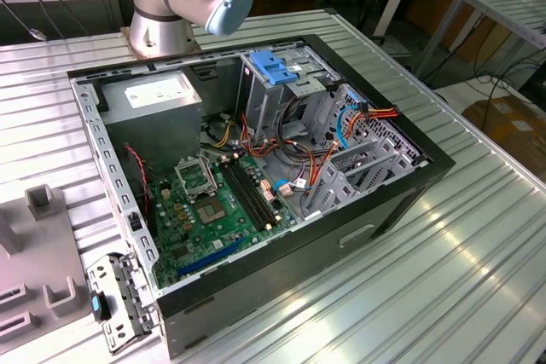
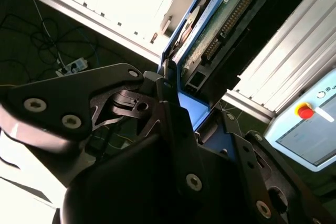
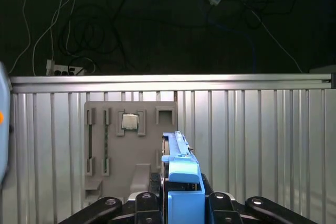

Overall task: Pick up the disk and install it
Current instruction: 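Pick up the disk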

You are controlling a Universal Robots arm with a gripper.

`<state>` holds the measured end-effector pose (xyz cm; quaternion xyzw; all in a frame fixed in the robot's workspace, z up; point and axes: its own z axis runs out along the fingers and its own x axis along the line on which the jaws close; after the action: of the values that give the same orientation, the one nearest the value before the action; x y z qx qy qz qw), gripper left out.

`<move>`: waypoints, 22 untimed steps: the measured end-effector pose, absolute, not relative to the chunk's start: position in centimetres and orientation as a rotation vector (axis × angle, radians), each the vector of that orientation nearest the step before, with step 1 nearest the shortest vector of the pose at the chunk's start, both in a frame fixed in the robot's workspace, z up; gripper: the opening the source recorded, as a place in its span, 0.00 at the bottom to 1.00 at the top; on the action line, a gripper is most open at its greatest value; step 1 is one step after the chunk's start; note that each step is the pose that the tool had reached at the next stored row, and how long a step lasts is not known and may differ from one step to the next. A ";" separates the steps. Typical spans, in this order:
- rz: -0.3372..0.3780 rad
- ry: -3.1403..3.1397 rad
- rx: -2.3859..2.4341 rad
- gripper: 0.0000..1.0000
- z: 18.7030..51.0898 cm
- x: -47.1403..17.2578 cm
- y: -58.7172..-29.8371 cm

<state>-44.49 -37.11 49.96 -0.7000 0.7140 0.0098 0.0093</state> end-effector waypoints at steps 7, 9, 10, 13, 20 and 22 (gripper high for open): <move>0.030 2.230 -2.186 0.37 50.0 -43.4 -37.1; 0.031 2.230 -2.186 0.37 50.0 -43.1 -37.1; 0.031 2.230 -2.186 0.37 50.0 -43.0 -37.1; 0.031 2.230 -2.186 0.37 50.0 -42.7 -37.1; 0.031 2.230 -2.186 0.37 50.0 -42.2 -37.1; 0.031 2.230 -2.186 0.37 50.0 -42.1 -37.1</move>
<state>-42.12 -37.11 49.97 -0.7000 0.7141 0.0098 0.0093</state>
